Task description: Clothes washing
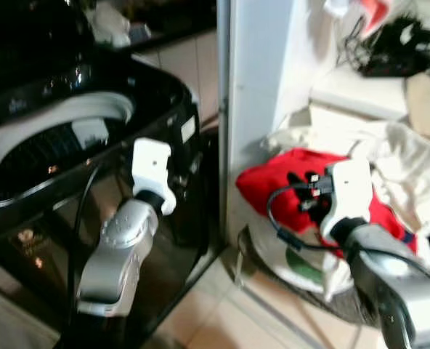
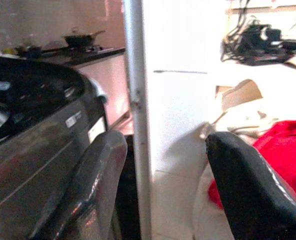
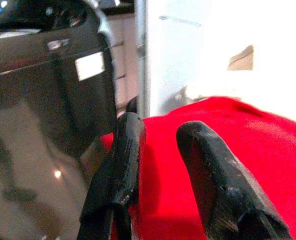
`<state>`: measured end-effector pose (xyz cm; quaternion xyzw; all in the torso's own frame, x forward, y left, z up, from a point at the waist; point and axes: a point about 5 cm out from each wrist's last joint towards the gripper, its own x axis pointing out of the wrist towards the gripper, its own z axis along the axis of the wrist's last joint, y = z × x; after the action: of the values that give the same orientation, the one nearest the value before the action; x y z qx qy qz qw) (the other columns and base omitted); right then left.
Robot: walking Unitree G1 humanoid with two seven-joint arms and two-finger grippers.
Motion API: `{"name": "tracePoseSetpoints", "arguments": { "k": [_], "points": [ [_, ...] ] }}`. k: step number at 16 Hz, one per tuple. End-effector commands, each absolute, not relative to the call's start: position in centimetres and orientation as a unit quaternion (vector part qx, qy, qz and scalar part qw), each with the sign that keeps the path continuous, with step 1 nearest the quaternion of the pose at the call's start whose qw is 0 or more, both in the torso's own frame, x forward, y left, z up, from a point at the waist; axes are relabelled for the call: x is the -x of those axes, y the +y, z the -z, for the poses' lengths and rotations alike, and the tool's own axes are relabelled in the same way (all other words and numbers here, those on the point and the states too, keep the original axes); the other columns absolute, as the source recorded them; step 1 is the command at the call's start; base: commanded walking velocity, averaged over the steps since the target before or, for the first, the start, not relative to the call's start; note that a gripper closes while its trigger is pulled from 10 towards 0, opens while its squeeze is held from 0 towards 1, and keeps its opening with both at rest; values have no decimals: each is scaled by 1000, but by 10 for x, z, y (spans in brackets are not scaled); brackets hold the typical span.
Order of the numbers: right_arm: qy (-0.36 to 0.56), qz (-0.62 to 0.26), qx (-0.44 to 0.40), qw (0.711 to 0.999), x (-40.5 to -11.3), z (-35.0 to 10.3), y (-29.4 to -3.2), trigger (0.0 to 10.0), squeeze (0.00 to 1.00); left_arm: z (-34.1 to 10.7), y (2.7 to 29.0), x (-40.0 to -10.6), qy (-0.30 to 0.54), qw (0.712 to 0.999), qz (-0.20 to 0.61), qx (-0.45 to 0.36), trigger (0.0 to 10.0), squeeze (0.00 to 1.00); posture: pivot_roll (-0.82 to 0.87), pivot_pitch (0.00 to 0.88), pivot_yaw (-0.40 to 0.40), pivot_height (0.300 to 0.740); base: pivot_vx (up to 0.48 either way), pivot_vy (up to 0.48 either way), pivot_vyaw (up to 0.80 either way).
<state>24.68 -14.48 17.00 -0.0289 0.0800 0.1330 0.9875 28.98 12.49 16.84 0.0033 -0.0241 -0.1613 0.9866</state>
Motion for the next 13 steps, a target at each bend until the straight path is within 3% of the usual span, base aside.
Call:
{"name": "tracePoseSetpoints", "arguments": {
  "k": [1,5,7,13],
  "points": [
    [75,-142,29,987,-247,-173,-140,10000,0,-168,132,-290,-24,989,145,-8,10000,0,-111,0,22,740,0,0,0],
    [92,-133,18,987,-247,-169,-142,10000,0,-170,133,-292,-30,989,145,2,10000,0,-113,0,20,740,69,0,-148],
    [96,-127,17,987,-248,-168,-143,10000,0,-171,133,-291,-32,988,149,-12,10000,0,-113,0,20,740,413,0,-800],
    [82,-156,44,983,-249,-174,-138,10000,0,-170,142,-293,-29,991,126,-19,10000,0,-115,0,13,740,477,0,0]
  ]
}}
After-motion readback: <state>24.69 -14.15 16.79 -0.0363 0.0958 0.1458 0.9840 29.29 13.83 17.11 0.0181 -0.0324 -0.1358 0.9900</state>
